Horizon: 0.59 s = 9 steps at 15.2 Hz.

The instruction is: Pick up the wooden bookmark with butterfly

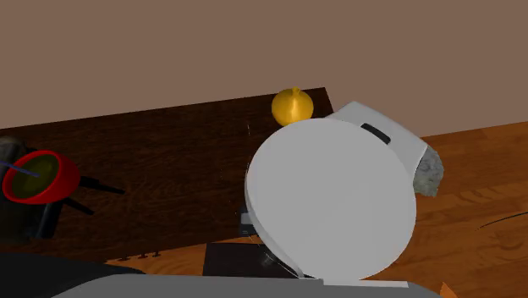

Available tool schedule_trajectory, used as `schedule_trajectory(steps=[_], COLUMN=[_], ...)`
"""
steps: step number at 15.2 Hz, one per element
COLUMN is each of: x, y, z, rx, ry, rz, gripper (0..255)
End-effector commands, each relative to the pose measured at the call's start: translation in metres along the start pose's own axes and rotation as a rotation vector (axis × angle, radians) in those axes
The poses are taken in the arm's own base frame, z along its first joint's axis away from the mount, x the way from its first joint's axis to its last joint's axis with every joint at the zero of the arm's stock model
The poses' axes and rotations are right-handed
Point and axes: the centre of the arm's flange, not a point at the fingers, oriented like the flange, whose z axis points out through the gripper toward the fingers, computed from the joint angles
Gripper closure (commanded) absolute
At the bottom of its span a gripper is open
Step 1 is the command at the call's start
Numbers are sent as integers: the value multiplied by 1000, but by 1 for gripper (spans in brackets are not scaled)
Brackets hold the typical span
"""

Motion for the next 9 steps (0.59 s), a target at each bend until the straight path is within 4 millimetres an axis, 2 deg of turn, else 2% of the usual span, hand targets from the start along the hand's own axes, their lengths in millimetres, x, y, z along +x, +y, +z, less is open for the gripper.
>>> schedule_trajectory(steps=[1,9], x=[0,68], y=[0,-64], z=[0,56], rx=[0,-34], ry=[0,1], rz=[0,198], gripper=[0,0])
